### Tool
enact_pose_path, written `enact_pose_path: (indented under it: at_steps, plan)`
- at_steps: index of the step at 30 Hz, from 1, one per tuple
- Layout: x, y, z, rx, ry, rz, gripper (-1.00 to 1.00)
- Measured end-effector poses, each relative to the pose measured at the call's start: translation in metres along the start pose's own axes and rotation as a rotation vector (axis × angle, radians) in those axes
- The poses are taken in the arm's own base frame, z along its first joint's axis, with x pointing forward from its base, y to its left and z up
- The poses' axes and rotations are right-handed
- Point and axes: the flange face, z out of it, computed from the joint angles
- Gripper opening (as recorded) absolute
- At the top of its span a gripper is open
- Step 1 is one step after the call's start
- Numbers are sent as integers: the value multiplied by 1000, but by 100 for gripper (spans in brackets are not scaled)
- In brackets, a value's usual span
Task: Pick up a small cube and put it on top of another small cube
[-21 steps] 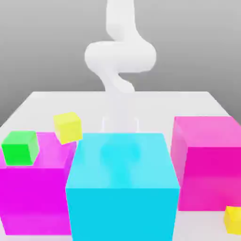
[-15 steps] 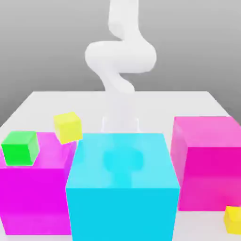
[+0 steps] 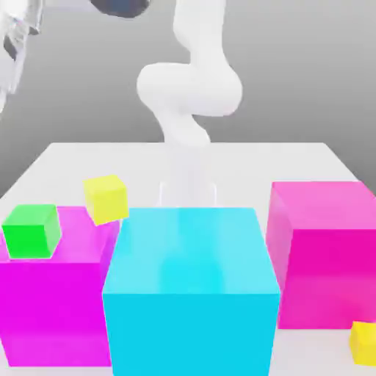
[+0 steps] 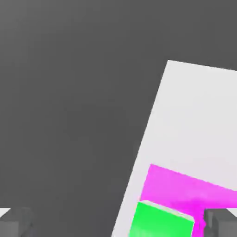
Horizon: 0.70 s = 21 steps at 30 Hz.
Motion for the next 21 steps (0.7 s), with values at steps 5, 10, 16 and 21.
enact_pose_path:
  at_steps: [5,10,16,21]
  plan:
    - [47,19,63,-83,62,305,0]
    - [82,58,121,-159,114,613,0]
    - [124,119,179,-245,189,1002,0]
    - [150,171,213,-293,243,1288,0]
